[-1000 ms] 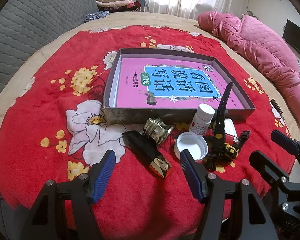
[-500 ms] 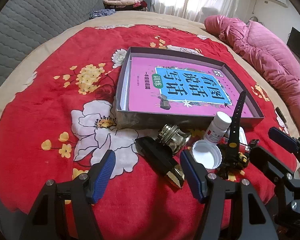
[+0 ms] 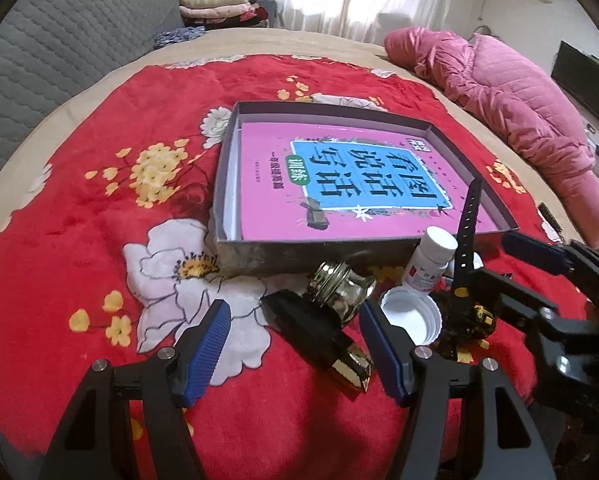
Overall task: Organize rigid objects
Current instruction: 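Grasp the white pill bottle with right tool while left grasps the brass fitting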
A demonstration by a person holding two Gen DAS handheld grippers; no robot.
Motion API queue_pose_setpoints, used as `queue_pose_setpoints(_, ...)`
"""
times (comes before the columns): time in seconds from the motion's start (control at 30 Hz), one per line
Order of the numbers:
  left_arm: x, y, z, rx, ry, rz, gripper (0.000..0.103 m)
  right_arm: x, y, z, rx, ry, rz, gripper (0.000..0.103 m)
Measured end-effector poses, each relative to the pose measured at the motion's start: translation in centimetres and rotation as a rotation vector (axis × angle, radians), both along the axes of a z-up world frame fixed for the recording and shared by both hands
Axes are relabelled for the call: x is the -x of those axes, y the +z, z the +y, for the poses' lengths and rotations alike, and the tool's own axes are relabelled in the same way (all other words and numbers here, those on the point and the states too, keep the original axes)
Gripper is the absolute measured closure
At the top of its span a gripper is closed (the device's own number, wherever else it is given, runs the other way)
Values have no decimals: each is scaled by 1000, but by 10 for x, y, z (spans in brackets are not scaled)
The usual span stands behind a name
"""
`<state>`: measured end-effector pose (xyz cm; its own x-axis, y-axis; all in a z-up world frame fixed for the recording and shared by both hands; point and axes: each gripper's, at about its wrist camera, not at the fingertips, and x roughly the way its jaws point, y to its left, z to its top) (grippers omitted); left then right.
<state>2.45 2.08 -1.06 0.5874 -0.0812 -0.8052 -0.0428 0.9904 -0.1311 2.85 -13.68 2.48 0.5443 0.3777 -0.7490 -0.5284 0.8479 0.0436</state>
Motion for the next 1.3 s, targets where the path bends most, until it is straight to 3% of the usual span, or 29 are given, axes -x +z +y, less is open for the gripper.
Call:
queue_pose_setpoints(0.37, -17, -7, 0, 35, -134, 17, 37, -19, -9, 21, -1, 69, 69, 62)
queue_pose_setpoints(0.83, -32, -18, -6, 25, -220, 43, 37, -35, -20, 21, -16, 44, 144, 70)
queue_pose_setpoints(0.93, -37, -20, -6, 37, -239, 43, 42, -38, -23, 22, -30, 44, 171, 77)
queue_pose_setpoints(1.1, -38, -23, -10, 14, -259, 38, 48, -40, -24, 18, -79, 34, 194, 77)
queue_pose_setpoints(1.17, -38, -23, -11, 16, -274, 29, 61, -41, -24, 15, -104, 28, 204, 77)
queue_pose_setpoints(1.3, -38, -24, -15, 28, -296, 24, 67, -40, -24, 11, -128, 13, 203, 77)
